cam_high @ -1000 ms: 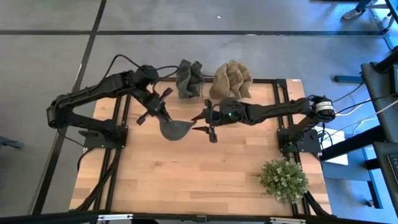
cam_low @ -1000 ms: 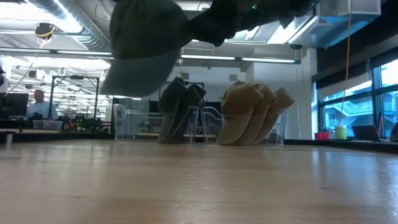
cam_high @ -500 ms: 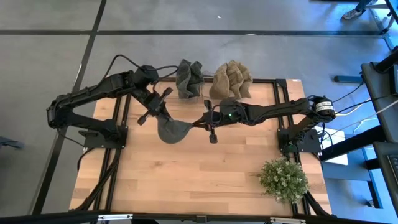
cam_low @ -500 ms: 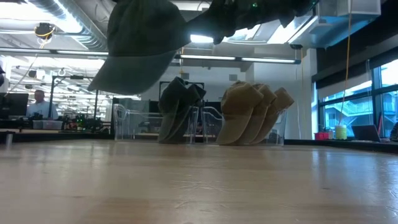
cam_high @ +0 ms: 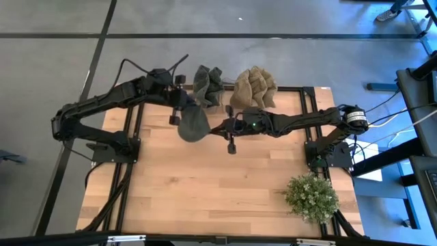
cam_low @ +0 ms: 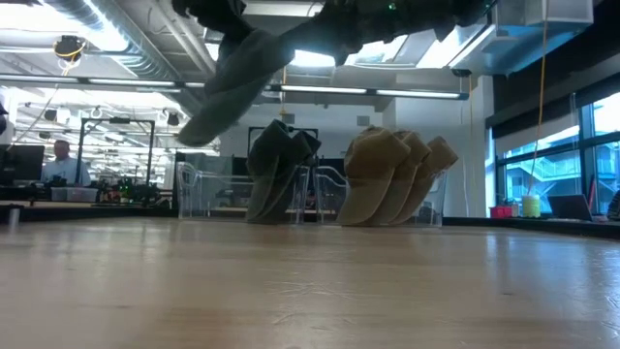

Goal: Pick & Place hat
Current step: Put the black cap into the left transparent bin

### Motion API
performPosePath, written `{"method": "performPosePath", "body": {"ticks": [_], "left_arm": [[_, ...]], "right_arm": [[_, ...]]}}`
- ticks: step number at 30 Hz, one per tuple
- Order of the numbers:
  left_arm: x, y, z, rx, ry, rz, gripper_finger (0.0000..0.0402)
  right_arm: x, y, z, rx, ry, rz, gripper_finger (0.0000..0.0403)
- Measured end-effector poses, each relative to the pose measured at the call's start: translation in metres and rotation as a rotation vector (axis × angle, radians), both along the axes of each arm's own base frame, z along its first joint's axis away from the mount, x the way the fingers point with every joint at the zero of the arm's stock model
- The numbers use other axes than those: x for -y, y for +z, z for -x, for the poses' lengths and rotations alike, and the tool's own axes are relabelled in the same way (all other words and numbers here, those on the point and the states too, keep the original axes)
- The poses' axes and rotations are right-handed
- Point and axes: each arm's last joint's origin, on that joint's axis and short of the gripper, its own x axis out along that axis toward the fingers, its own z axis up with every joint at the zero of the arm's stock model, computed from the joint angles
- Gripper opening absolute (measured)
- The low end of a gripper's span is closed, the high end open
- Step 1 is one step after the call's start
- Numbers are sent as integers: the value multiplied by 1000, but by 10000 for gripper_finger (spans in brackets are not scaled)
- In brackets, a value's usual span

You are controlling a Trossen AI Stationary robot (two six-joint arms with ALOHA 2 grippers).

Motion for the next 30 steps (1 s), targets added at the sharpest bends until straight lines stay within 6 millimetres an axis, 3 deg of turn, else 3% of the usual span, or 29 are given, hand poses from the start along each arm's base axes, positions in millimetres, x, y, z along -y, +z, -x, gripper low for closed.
{"method": "performPosePath", "body": {"ticks": [7, 17, 23, 26, 30], "left_arm": [[6, 2, -17, 94, -62, 60, 5], [11, -29, -59, 6, -132, 67, 4], [17, -35, -67, -1, -243, 90, 6], [18, -34, -66, 8, -277, 95, 4], [19, -28, -61, 33, -281, 79, 6]], "right_arm": [[4, 4, -1, 49, -11, 4, 13], [3, 11, -2, 118, 11, -2, 15], [2, 11, -2, 120, 22, 32, 17], [2, 10, -2, 115, 25, 42, 35], [2, 8, -2, 88, 19, 16, 88]]}}
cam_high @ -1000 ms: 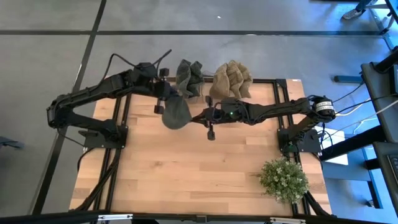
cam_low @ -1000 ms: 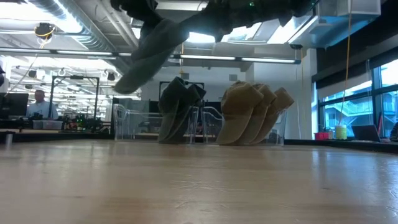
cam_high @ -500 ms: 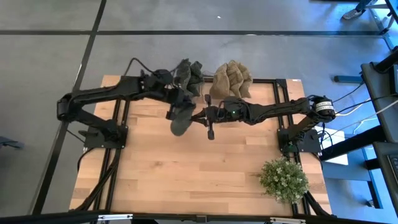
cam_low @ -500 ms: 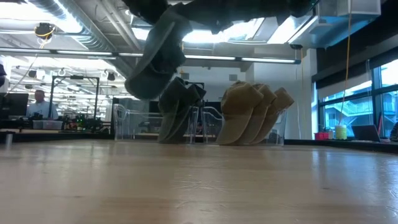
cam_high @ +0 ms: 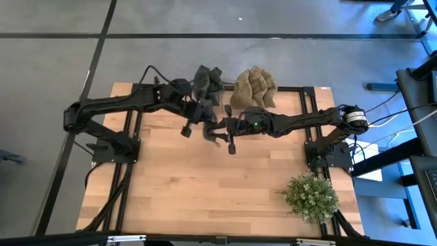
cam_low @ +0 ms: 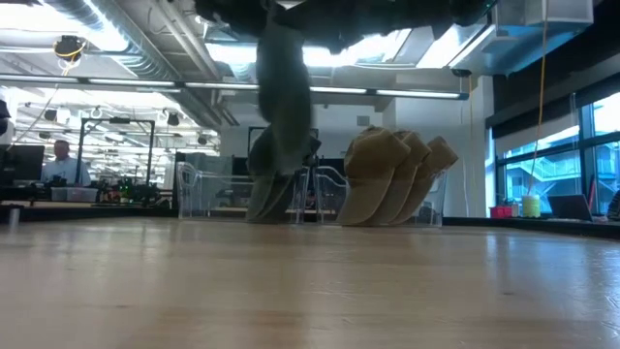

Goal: Pick & Place hat
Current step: Put the black cap into the left transparent bin

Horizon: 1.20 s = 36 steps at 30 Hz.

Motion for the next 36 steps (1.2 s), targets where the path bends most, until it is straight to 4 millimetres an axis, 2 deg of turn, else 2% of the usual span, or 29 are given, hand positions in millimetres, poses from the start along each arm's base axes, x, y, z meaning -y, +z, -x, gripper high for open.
{"method": "performPosePath", "body": {"ticks": [6, 11, 18, 28, 36], "left_arm": [[2, 12, 7, 66, -9, -43, 5], [3, 22, 10, 137, -8, -65, 4], [4, 30, 17, 172, -17, -118, 4], [13, 47, 54, 169, -15, -138, 4], [19, 60, 74, 214, -24, -179, 4]], "right_arm": [[0, -1, 0, -14, -4, -24, 170], [-1, -3, -1, -18, -10, -71, 200], [-9, -14, -7, -53, 8, -68, 206], [-12, -18, -5, -99, 14, -38, 206], [-12, -21, -4, -129, 11, -41, 206]]}}
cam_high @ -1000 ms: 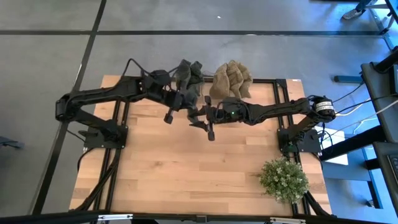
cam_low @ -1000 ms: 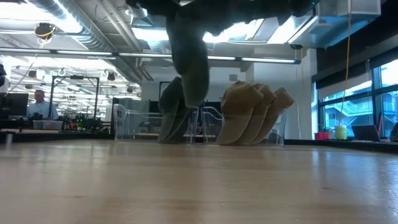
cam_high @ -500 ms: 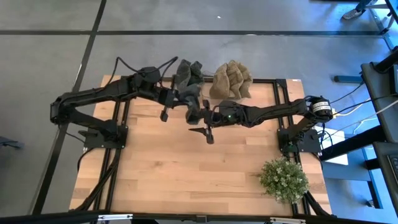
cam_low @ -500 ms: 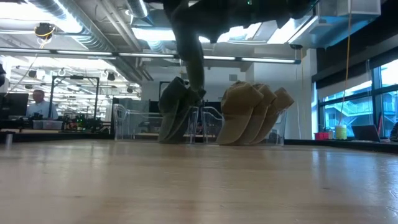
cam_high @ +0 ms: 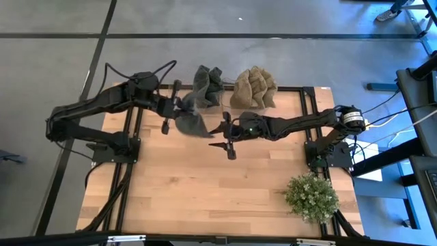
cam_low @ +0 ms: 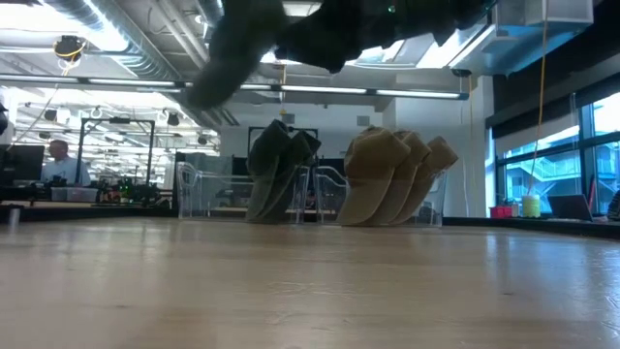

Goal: Pick & Place hat
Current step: Put the black cap into the left transparent bin

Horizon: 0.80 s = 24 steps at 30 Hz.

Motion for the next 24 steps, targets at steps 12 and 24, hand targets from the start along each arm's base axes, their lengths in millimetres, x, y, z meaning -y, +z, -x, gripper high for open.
{"method": "performPosePath", "body": {"ticks": [12, 24], "left_arm": [[-5, -8, 19, -140, 57, -110, 4], [-65, -8, 50, -117, 162, -173, 3]], "right_arm": [[5, -15, 5, -162, -94, 32, 207], [13, -25, 12, -280, -314, 129, 207]]}}
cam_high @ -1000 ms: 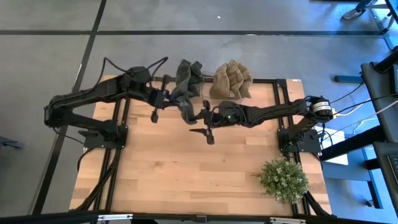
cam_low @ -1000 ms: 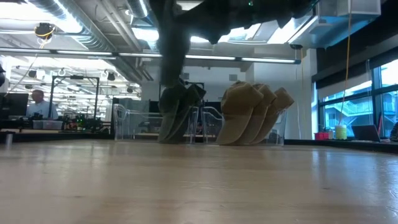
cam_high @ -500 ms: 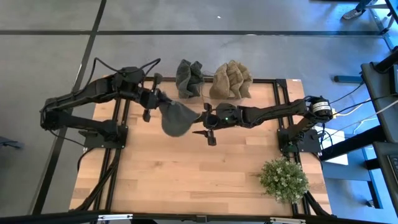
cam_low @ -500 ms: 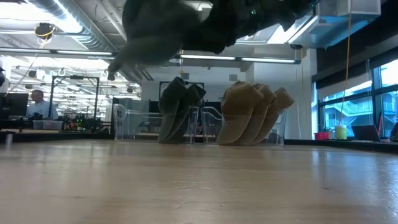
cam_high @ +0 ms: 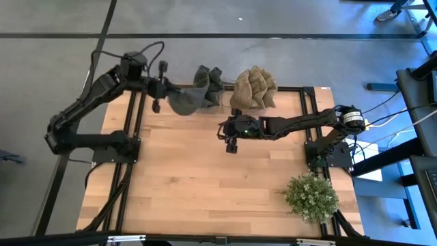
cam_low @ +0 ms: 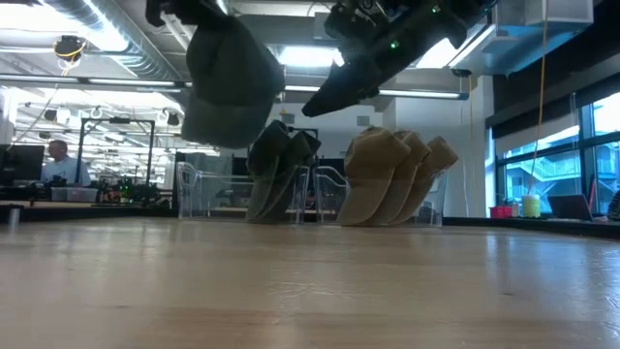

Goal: Pick & Place hat
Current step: Put the black cap into the left transparent bin

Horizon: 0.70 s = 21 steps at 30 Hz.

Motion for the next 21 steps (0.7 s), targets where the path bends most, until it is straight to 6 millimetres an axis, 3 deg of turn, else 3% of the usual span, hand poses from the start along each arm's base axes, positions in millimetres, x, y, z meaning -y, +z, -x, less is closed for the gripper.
{"method": "performPosePath", "body": {"ticks": [4, 8, 13, 21], "left_arm": [[-13, 0, 9, 49, -127, -15, 3], [-31, -6, 10, 41, -120, -55, 3], [-58, -18, 2, 5, -130, -157, 3], [-81, -36, -15, -29, -202, -270, 3]], "right_arm": [[5, 2, -1, 25, -22, 5, 207], [14, 3, -1, 36, -48, 1, 207], [21, 3, 0, 48, -92, -36, 207], [23, 3, 0, 48, -97, -36, 207]]}}
